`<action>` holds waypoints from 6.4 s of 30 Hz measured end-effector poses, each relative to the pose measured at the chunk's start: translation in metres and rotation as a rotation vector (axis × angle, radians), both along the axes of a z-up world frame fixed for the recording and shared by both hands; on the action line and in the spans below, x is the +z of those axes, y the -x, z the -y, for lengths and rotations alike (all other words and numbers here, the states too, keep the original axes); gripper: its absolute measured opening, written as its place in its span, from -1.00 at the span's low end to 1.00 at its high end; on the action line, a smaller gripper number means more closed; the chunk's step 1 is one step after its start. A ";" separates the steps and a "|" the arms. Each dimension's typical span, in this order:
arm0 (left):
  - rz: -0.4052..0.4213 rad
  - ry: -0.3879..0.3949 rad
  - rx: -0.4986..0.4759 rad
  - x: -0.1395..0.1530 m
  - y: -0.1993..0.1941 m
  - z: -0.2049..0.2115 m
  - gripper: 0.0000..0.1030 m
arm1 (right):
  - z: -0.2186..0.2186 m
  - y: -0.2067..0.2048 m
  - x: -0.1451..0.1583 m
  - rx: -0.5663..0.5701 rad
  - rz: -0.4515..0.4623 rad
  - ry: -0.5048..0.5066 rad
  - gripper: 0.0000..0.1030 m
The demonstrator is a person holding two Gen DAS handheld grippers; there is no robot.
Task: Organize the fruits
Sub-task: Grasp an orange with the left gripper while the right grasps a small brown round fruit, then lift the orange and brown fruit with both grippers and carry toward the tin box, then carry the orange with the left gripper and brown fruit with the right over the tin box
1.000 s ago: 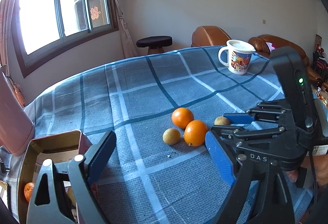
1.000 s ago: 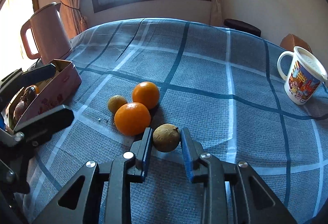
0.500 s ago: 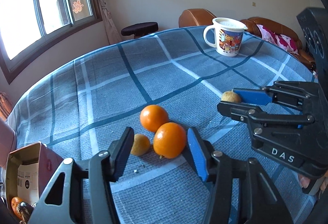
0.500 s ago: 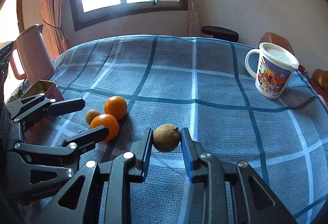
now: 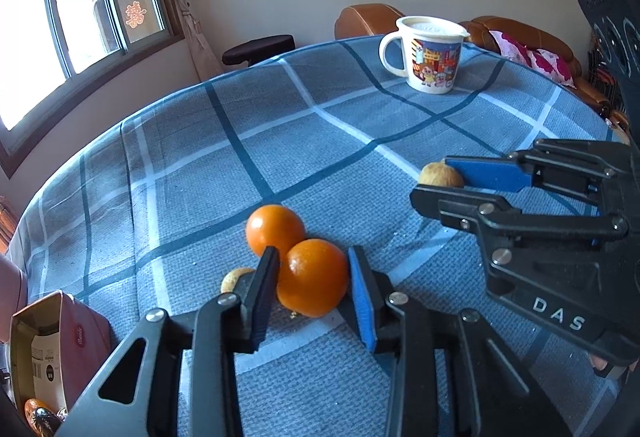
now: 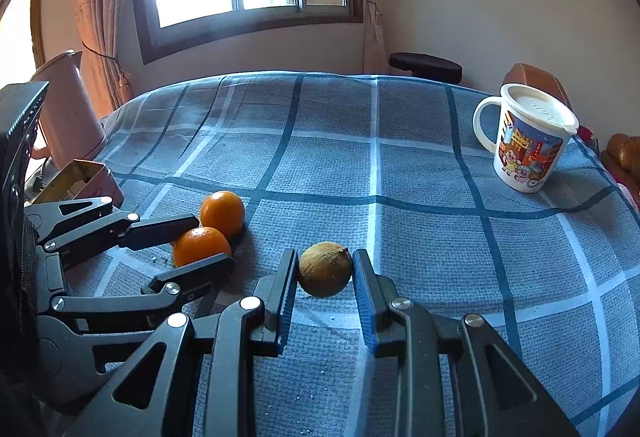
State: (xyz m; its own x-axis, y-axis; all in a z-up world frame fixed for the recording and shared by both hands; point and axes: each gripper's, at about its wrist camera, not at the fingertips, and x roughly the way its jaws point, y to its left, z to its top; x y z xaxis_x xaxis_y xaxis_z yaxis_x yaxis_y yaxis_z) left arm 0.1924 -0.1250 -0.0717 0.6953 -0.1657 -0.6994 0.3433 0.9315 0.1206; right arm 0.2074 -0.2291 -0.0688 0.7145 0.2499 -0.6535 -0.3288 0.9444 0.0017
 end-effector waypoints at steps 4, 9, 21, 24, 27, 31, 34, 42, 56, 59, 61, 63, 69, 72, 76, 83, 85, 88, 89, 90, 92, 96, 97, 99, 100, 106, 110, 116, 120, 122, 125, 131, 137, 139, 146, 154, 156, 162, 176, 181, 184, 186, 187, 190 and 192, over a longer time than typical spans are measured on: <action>0.013 0.038 -0.003 0.004 0.005 -0.004 -0.28 | -0.001 0.005 0.004 0.012 0.030 -0.005 -0.42; 0.028 0.079 0.002 0.008 0.009 -0.009 -0.28 | 0.000 0.013 0.009 0.034 0.074 -0.021 -0.43; 0.095 0.139 0.019 0.017 0.023 -0.018 -0.28 | 0.001 0.023 0.015 0.051 0.136 -0.040 -0.43; 0.111 0.143 0.021 0.019 0.025 -0.019 -0.28 | 0.001 0.025 0.017 0.055 0.147 -0.045 -0.43; 0.130 0.139 0.023 0.020 0.028 -0.019 -0.28 | 0.002 0.027 0.018 0.058 0.160 -0.050 -0.43; 0.152 0.137 0.018 0.022 0.033 -0.018 -0.28 | 0.003 0.031 0.020 0.062 0.180 -0.057 -0.43; 0.161 0.138 0.014 0.023 0.036 -0.017 -0.28 | 0.004 0.033 0.021 0.068 0.195 -0.061 -0.43; 0.191 0.150 0.018 0.026 0.044 -0.019 -0.28 | 0.004 0.040 0.025 0.077 0.236 -0.069 -0.43; 0.241 0.175 0.040 0.031 0.058 -0.026 -0.28 | 0.005 0.051 0.028 0.080 0.294 -0.077 -0.43; 0.253 0.180 0.045 0.032 0.060 -0.027 -0.28 | 0.002 0.058 0.029 0.088 0.310 -0.072 -0.43; 0.259 0.183 0.049 0.032 0.062 -0.028 -0.28 | 0.000 0.061 0.029 0.096 0.320 -0.071 -0.43; 0.266 0.188 0.053 0.033 0.064 -0.029 -0.28 | -0.001 0.064 0.030 0.099 0.327 -0.074 -0.43; 0.278 0.194 0.056 0.034 0.068 -0.031 -0.28 | -0.003 0.070 0.031 0.111 0.341 -0.084 -0.43; 0.287 0.198 0.059 0.034 0.070 -0.032 -0.28 | -0.004 0.074 0.032 0.116 0.350 -0.084 -0.43; 0.295 0.207 0.064 0.035 0.073 -0.035 -0.28 | -0.006 0.078 0.033 0.122 0.358 -0.087 -0.43; 0.316 0.217 0.075 0.037 0.077 -0.038 -0.28 | -0.005 0.081 0.034 0.125 0.376 -0.098 -0.43; 0.324 0.216 0.077 0.037 0.078 -0.038 -0.28 | -0.004 0.082 0.034 0.124 0.383 -0.102 -0.43; 0.335 0.217 0.081 0.038 0.080 -0.038 -0.28 | -0.003 0.084 0.034 0.124 0.390 -0.106 -0.43; 0.337 0.217 0.083 0.038 0.081 -0.039 -0.28 | -0.003 0.084 0.034 0.124 0.392 -0.107 -0.43; 0.340 0.217 0.083 0.039 0.082 -0.039 -0.28 | -0.003 0.084 0.034 0.124 0.393 -0.108 -0.43; 0.343 0.217 0.084 0.039 0.082 -0.039 -0.28 | -0.003 0.085 0.035 0.125 0.394 -0.109 -0.43; 0.352 0.217 0.086 0.039 0.085 -0.040 -0.28 | -0.002 0.086 0.035 0.124 0.402 -0.111 -0.43; 0.355 0.218 0.087 0.039 0.086 -0.041 -0.28 | -0.003 0.086 0.035 0.124 0.403 -0.111 -0.43; 0.360 0.219 0.090 0.040 0.088 -0.042 -0.28 | -0.003 0.086 0.035 0.124 0.404 -0.111 -0.43; 0.362 0.221 0.090 0.040 0.089 -0.043 -0.28 | -0.003 0.086 0.035 0.124 0.404 -0.111 -0.43; 0.367 0.230 0.093 0.040 0.093 -0.047 -0.28 | -0.007 0.086 0.035 0.137 0.392 -0.119 -0.43; 0.366 0.238 0.097 0.041 0.095 -0.051 -0.28 | -0.015 0.089 0.035 0.162 0.389 -0.124 -0.43; 0.369 0.241 0.108 0.041 0.100 -0.058 -0.28 | -0.025 0.092 0.034 0.184 0.387 -0.114 -0.43; 0.372 0.246 0.116 0.042 0.104 -0.064 -0.28 | -0.030 0.094 0.033 0.197 0.383 -0.117 -0.43; 0.372 0.252 0.121 0.042 0.106 -0.068 -0.28 | -0.035 0.095 0.033 0.206 0.380 -0.116 -0.43; 0.372 0.259 0.131 0.041 0.108 -0.074 -0.28 | -0.042 0.095 0.032 0.222 0.377 -0.110 -0.43; 0.373 0.271 0.150 0.041 0.114 -0.088 -0.28 | -0.057 0.096 0.031 0.253 0.367 -0.101 -0.43; 0.385 0.277 0.178 0.042 0.122 -0.104 -0.28 | -0.074 0.100 0.030 0.288 0.363 -0.093 -0.43; 0.386 0.280 0.186 0.042 0.123 -0.109 -0.28 | -0.080 0.101 0.030 0.299 0.362 -0.087 -0.43; 0.398 0.288 0.217 0.042 0.131 -0.127 -0.28 | -0.096 0.102 0.029 0.326 0.356 -0.075 -0.43; 0.402 0.300 0.241 0.042 0.136 -0.143 -0.28 | -0.112 0.102 0.027 0.351 0.351 -0.064 -0.43; 0.402 0.300 0.245 0.041 0.137 -0.146 -0.28 | -0.115 0.103 0.027 0.357 0.350 -0.061 -0.43; 0.403 0.304 0.259 0.042 0.140 -0.154 -0.28 | -0.127 0.104 0.026 0.379 0.346 -0.050 -0.43; 0.402 0.310 0.316 0.041 0.146 -0.181 -0.28 | -0.152 0.108 0.034 0.435 0.346 -0.044 -0.43; 0.399 0.311 0.336 0.041 0.147 -0.192 -0.28 | -0.161 0.109 0.035 0.453 0.342 -0.039 -0.43; 0.399 0.307 0.350 0.040 0.148 -0.199 -0.28 | -0.168 0.108 0.036 0.467 0.338 -0.037 -0.43; 0.396 0.310 0.359 0.040 0.149 -0.204 -0.28 | -0.173 0.109 0.036 0.475 0.338 -0.033 -0.43; 0.396 0.311 0.364 0.040 0.150 -0.207 -0.28 | -0.175 0.109 0.036 0.480 0.338 -0.033 -0.43; 0.395 0.315 0.379 0.040 0.151 -0.216 -0.28 | -0.182 0.109 0.035 0.490 0.335 -0.032 -0.43; 0.393 0.316 0.392 0.040 0.151 -0.222 -0.28 | -0.186 0.109 0.035 0.497 0.333 -0.029 -0.43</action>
